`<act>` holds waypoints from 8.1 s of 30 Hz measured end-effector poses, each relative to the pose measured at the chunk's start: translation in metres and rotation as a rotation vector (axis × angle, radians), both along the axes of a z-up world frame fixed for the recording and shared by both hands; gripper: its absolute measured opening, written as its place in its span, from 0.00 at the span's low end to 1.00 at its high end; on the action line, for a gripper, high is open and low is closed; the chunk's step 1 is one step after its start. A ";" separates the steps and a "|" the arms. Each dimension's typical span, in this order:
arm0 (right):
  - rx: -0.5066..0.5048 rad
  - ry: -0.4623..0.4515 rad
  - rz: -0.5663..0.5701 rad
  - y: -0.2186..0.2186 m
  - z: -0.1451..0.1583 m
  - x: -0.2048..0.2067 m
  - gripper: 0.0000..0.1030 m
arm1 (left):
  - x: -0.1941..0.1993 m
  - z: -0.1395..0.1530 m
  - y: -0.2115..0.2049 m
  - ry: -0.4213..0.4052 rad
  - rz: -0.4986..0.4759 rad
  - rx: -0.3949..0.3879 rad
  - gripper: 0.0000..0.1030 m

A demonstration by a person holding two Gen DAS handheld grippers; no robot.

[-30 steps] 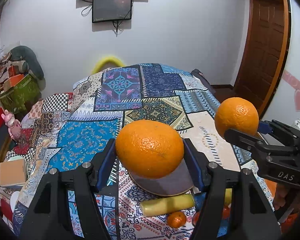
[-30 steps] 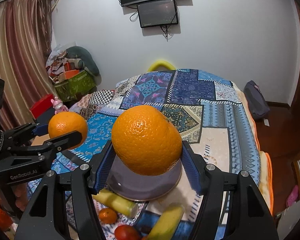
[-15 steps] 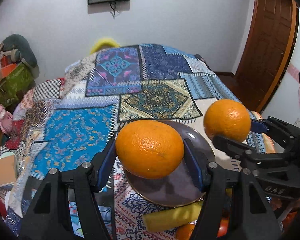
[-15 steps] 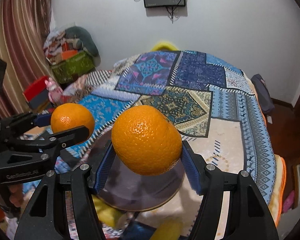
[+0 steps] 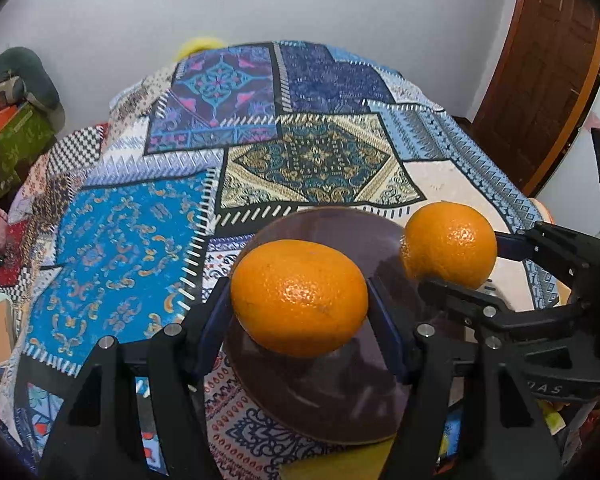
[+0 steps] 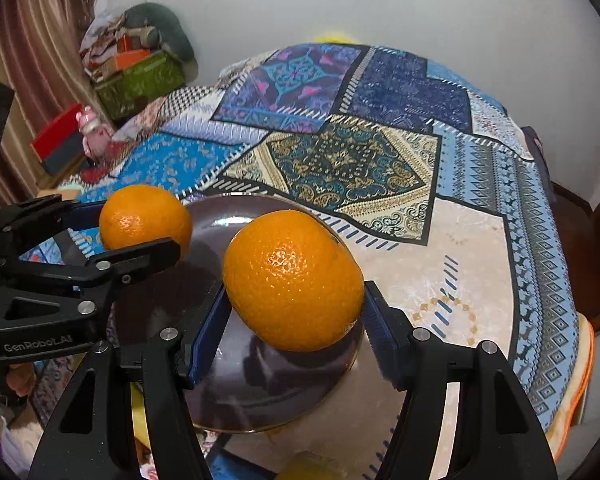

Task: Organize fruits
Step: 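Carry both held oranges over the purple plate with both grippers, then open both grippers to set the oranges on the plate, then move both grippers toward the red tomatoes beside the plate, then grasp a red tomato with the left gripper while the right gripper grasps another tomato, then carry both tomatoes onto the purple plate and open both grippers, then grasp a yellow corn cylinder with the right gripper while the left gripper approaches the other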

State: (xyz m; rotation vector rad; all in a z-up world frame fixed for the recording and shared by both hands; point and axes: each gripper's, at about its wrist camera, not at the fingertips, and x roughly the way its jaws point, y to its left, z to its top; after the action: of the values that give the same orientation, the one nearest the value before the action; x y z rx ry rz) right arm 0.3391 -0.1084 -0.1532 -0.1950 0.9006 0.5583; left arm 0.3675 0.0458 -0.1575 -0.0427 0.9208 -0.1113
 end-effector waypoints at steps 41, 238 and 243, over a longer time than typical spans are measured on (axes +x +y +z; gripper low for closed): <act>0.017 -0.074 -0.001 -0.027 0.039 -0.038 0.62 | -0.044 0.030 0.002 -0.043 -0.032 0.045 0.65; 0.062 0.108 -0.155 -0.101 -0.022 -0.111 0.53 | -0.109 -0.011 -0.030 0.083 -0.032 -0.047 0.87; 0.061 0.134 -0.154 -0.101 -0.033 -0.112 0.53 | -0.096 -0.019 -0.046 0.095 -0.068 0.010 0.88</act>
State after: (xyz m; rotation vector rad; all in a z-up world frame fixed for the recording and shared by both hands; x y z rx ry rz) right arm 0.2268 -0.2090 -0.1863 -0.0328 1.0176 0.4581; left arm 0.2716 -0.0001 -0.1761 -0.0076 1.0182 -0.1690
